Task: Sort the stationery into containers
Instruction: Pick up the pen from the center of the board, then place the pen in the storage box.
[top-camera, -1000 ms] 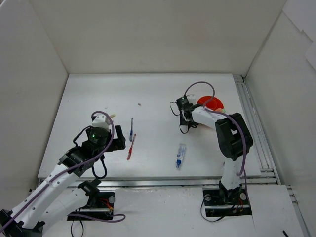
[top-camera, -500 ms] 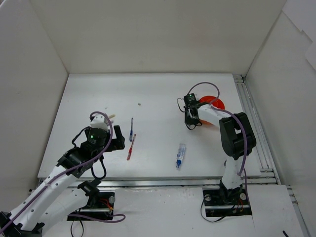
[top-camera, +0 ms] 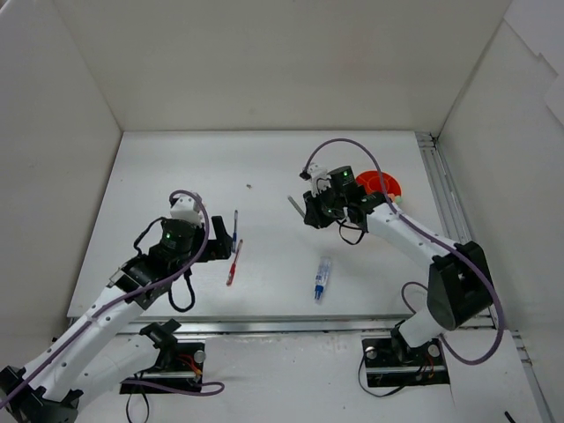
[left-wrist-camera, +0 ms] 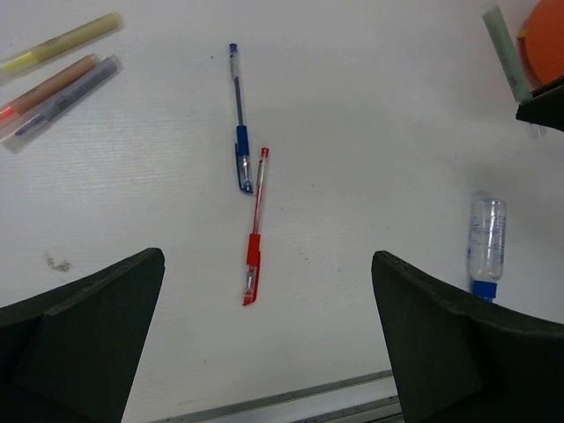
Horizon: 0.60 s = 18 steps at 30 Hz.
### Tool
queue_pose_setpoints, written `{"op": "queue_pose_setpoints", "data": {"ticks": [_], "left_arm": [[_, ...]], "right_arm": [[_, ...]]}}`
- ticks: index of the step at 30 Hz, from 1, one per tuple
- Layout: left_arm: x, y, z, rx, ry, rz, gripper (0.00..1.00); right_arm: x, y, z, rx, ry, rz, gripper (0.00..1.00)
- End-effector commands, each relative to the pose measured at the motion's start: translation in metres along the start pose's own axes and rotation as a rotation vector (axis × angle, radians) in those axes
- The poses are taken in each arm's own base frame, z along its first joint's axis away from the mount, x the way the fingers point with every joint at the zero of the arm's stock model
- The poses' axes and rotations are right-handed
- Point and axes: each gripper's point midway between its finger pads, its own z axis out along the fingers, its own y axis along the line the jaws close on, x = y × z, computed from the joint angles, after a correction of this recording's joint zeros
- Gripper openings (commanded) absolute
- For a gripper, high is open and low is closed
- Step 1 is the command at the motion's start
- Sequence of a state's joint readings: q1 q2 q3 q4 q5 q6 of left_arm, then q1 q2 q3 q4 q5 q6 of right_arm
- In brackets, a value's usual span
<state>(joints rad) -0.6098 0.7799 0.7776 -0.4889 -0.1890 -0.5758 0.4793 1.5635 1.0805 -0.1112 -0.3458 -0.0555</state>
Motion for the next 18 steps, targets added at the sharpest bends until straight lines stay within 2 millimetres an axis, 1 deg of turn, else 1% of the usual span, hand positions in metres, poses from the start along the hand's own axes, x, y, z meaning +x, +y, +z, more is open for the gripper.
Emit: {"op": "queue_pose_setpoints", "data": {"ticks": [1,2,4,5,6,7,8,9,10,11,12,13,14,15,16,17,18], "left_arm": [[-0.052,-0.045,-0.007,0.177,-0.138,0.007,1.00],[-0.054,-0.051,-0.005,0.200,-0.133,0.008,1.00],[-0.058,-0.061,-0.001,0.236,-0.134,0.016,1.00],[-0.060,-0.065,-0.001,0.255,-0.141,0.015,1.00],[-0.059,-0.076,-0.002,0.309,-0.126,0.019,1.00],[-0.061,-0.082,-0.001,0.336,-0.134,0.024,1.00],[-0.062,-0.088,-0.001,0.366,-0.134,0.030,1.00],[-0.060,-0.095,-0.002,0.408,-0.122,0.043,1.00],[-0.063,-0.102,-0.003,0.441,-0.136,0.051,1.00],[-0.059,-0.104,0.001,0.458,-0.127,0.088,1.00],[-0.054,-0.113,-0.002,0.518,-0.108,0.124,1.00],[-0.051,-0.118,0.000,0.553,-0.104,0.162,1.00],[-0.042,-0.124,0.000,0.605,-0.085,0.214,1.00],[-0.030,-0.135,-0.008,0.723,-0.069,0.325,1.00],[-0.028,-0.140,-0.012,0.769,-0.080,0.353,1.00],[-0.020,-0.142,-0.016,0.814,-0.072,0.378,1.00],[-0.012,-0.150,-0.026,0.910,-0.079,0.446,1.00]], "right_arm": [[-0.019,0.058,-0.023,-0.298,-0.132,-0.267,0.00],[-0.021,0.078,-0.031,-0.364,-0.160,-0.311,0.00],[-0.020,0.094,-0.038,-0.423,-0.187,-0.385,0.00],[-0.022,0.108,-0.046,-0.458,-0.211,-0.418,0.00],[-0.022,0.115,-0.048,-0.473,-0.218,-0.436,0.00],[-0.024,0.120,-0.052,-0.477,-0.232,-0.457,0.00],[-0.025,0.122,-0.053,-0.470,-0.236,-0.465,0.00],[-0.024,0.128,-0.054,-0.482,-0.240,-0.486,0.00],[-0.024,0.131,-0.055,-0.486,-0.241,-0.493,0.00],[-0.024,0.137,-0.058,-0.500,-0.249,-0.512,0.00],[-0.022,0.143,-0.060,-0.527,-0.252,-0.525,0.00],[-0.021,0.146,-0.061,-0.539,-0.256,-0.548,0.00],[-0.020,0.149,-0.063,-0.548,-0.260,-0.558,0.00],[-0.019,0.152,-0.065,-0.561,-0.260,-0.568,0.00],[-0.018,0.153,-0.068,-0.566,-0.254,-0.582,0.00],[-0.016,0.152,-0.067,-0.567,-0.241,-0.583,0.00],[-0.013,0.151,-0.068,-0.565,-0.224,-0.587,0.00]]}}
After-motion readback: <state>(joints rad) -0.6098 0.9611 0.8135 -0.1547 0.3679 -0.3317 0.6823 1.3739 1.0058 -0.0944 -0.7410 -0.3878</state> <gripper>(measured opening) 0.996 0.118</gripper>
